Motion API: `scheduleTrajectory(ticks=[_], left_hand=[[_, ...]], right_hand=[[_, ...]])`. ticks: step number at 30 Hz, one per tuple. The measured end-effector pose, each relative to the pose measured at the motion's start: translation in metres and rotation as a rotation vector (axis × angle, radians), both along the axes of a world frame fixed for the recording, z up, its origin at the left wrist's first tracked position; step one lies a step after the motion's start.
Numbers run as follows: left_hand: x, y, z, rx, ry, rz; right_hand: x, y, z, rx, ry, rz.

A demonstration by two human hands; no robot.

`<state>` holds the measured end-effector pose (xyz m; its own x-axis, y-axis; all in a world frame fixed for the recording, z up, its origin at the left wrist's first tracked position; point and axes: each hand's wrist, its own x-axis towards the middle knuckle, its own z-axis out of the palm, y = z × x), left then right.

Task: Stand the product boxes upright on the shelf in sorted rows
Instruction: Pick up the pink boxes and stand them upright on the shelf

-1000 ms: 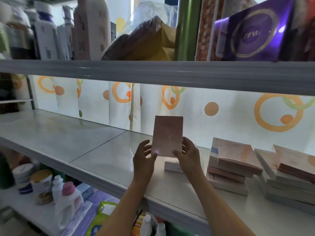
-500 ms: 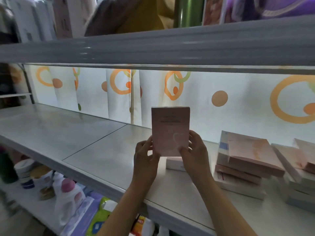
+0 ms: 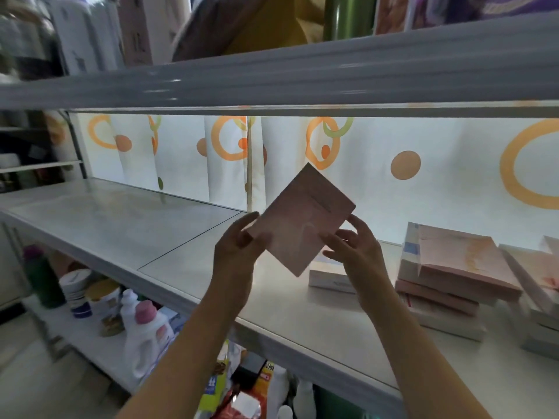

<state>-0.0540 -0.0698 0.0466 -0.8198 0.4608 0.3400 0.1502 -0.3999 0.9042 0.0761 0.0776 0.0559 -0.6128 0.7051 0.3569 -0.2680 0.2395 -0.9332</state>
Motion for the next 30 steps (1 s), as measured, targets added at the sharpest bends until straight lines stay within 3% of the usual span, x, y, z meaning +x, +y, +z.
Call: scheduleTrajectory(ticks=[5,13,18,21,24,27,30], left_hand=[[-0.011,-0.015,0.046,0.114,-0.061,-0.032],[-0.006,-0.007,0.072,-0.231,0.343,0.173],[-0.003,0.002,0.069,-0.34,0.607,0.31],[0.008,0.005,0.055,-0.276,0.702,0.423],[0.021,0.019,0.031,-0.23,0.596,0.436],[0.03,0.041,0.009,-0.278,0.453,0.289],[0.038,0.057,-0.012,-0.294,0.467,0.172]], right_hand=[[0.01,0.007,0.007,-0.252,0.18,0.155],[0.016,-0.001,0.003,-0.034,-0.042,0.281],[0.017,0.005,0.0,-0.148,0.025,0.288],[0.017,0.014,-0.004,-0.352,0.138,0.262],[0.017,0.023,-0.007,-0.522,0.263,0.239],[0.016,0.027,-0.009,-0.624,0.334,0.242],[0.016,0.027,-0.011,-0.639,0.334,0.233]])
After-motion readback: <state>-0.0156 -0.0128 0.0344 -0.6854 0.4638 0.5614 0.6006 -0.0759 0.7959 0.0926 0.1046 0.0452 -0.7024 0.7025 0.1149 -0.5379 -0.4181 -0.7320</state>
